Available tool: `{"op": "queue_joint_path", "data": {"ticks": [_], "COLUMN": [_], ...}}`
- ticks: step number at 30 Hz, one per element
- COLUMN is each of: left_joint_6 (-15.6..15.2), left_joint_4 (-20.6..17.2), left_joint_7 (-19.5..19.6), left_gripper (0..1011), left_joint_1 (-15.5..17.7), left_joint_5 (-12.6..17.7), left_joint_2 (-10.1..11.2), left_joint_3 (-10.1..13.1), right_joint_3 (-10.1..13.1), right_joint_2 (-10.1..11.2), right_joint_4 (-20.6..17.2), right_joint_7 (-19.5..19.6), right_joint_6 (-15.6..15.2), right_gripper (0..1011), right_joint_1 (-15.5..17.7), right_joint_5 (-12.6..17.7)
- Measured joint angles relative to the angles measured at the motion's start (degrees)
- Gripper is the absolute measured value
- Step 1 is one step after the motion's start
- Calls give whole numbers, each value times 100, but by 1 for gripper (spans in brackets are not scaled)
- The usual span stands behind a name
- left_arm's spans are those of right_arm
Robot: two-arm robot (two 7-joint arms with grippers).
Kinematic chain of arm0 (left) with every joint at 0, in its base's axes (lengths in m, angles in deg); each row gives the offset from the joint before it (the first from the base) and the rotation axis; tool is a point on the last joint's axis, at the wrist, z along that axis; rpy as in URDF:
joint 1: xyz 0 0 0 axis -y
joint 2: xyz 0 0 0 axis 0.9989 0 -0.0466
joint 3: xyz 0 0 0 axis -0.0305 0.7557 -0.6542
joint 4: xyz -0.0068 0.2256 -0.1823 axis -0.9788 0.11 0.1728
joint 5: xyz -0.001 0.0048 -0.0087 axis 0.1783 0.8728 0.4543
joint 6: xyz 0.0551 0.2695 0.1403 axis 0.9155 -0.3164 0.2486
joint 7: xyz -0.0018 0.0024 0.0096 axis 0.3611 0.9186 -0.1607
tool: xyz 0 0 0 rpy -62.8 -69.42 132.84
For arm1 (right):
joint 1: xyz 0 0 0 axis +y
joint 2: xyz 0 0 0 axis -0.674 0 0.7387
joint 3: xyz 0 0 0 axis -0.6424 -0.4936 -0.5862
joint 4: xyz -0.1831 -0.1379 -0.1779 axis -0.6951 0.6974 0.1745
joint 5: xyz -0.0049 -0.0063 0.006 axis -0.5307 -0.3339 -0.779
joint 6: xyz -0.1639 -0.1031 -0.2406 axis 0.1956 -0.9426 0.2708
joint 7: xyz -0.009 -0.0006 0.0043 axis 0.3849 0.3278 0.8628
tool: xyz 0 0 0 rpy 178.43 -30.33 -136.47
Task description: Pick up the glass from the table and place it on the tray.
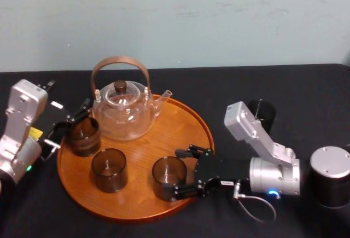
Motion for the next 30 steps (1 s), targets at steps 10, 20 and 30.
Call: {"op": "queue_joint_path", "data": {"ticks": [10,20,30], "left_joint_6": [0,0,0], "left_joint_4": [0,0,0], "left_joint_7": [0,0,0], "left_gripper": [1001,1001,1001], "left_joint_1": [0,0,0], "left_joint_5": [0,0,0], "left_joint_2": [0,0,0], "left_joint_3": [0,0,0], "right_joint_3": [232,546,981], "right_joint_2": [408,893,1362], "right_joint_4": [-409,-824,-1179], "right_joint_7": [66,206,295], "right_joint_6": [-2,30,246], "right_gripper": [1002,1002,1002], "right_joint_1": [318,728,1175], "right_joint_5": [231,406,614]}}
